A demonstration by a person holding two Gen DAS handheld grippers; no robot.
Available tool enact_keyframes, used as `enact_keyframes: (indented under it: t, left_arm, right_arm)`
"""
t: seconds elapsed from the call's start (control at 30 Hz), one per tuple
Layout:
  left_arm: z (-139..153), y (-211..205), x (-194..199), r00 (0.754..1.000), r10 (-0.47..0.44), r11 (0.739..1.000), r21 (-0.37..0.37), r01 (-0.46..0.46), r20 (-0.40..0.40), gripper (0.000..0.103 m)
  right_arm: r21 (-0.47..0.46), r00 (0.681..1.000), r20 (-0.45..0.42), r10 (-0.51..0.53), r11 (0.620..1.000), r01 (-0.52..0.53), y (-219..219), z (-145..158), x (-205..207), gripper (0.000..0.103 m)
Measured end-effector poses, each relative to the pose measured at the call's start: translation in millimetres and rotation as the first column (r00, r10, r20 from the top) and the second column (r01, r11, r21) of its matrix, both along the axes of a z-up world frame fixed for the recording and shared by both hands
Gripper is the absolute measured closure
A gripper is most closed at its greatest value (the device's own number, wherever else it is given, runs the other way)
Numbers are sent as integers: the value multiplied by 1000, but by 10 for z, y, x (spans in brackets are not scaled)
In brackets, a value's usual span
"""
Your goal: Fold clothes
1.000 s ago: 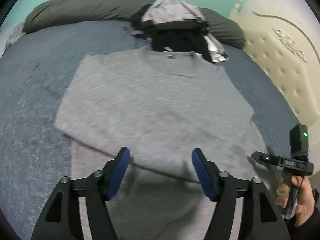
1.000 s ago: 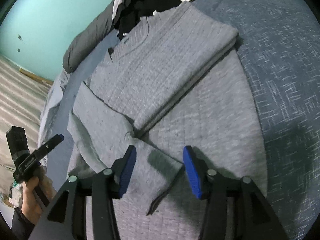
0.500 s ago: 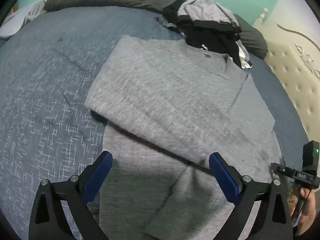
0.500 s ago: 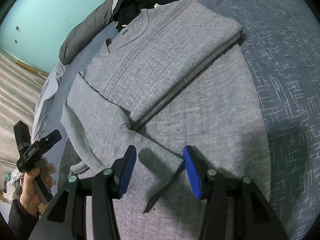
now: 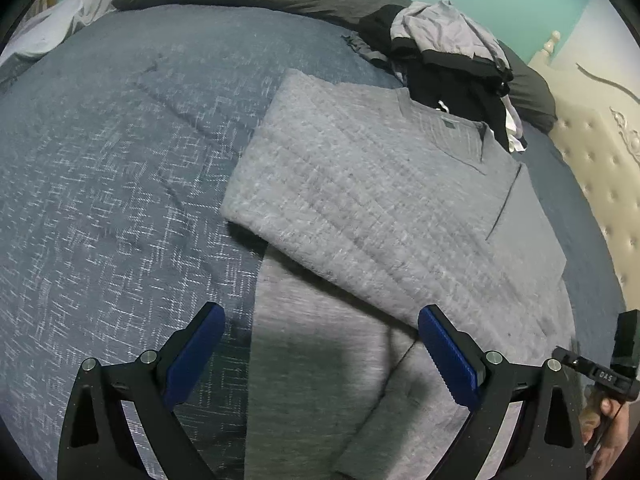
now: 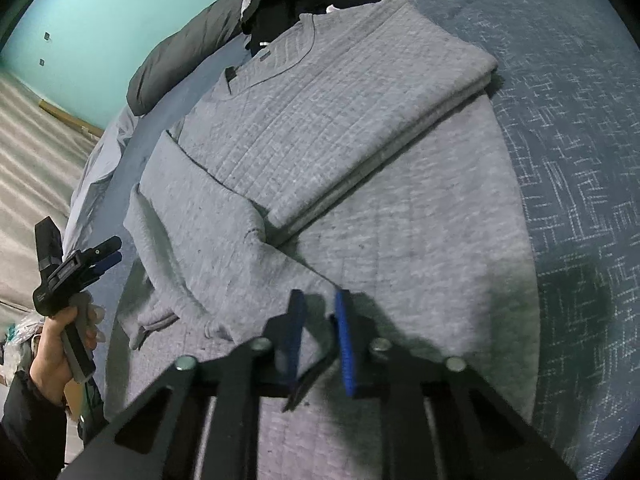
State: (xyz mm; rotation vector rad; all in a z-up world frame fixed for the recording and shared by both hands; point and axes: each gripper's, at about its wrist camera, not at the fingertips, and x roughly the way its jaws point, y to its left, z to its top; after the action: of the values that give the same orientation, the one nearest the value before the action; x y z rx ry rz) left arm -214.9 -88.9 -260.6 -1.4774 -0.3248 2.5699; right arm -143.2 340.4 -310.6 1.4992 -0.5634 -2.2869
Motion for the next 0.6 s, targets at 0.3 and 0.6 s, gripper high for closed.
enact_keyframes:
  t: [0.3, 0.6]
  left_arm:
    - [14, 3, -18, 1000, -6, 1000, -16, 6, -7, 4]
    - [-31, -32, -29, 1000, 3, 998, -55, -3, 6, 4]
  right_arm:
    - [-52, 999, -51, -10, 999, 7, 23, 140, 7, 98]
    - [-136, 990, -125, -64, 990, 47, 265, 398, 115, 99]
